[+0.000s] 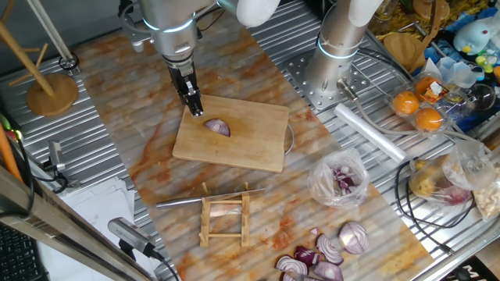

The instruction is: Chop the onions

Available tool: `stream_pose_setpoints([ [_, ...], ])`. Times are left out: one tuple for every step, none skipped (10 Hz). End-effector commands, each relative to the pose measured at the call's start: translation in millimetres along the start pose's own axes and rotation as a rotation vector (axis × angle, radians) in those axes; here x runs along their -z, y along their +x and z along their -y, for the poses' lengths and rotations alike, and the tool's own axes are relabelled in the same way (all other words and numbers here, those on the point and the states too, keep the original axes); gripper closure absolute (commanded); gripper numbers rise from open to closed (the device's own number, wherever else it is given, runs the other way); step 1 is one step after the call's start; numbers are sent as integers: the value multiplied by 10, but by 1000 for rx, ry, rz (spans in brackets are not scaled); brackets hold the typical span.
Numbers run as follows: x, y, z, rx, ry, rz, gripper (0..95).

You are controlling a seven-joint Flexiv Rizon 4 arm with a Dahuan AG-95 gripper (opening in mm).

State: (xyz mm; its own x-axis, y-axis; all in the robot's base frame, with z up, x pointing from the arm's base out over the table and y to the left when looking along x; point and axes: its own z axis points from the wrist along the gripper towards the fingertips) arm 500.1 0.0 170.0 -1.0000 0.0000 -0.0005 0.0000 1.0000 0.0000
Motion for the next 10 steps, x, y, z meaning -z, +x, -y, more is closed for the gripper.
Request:
stream_pose_setpoints([
  [0, 1, 0, -25, 24, 7, 950],
  [0, 1, 0, -25, 24, 7, 950],
  [0, 1, 0, -25, 24, 7, 950],
  [0, 1, 0, -25, 24, 7, 950],
  [0, 1, 0, -25, 24, 7, 950],
  [0, 1, 0, -26, 24, 7, 950],
  [0, 1, -3, -27, 24, 7, 950],
  [3, 0, -18, -35, 24, 6, 950],
  [4, -5, -30, -40, 24, 4, 950],
  [10, -28, -54, -52, 23, -3, 950],
])
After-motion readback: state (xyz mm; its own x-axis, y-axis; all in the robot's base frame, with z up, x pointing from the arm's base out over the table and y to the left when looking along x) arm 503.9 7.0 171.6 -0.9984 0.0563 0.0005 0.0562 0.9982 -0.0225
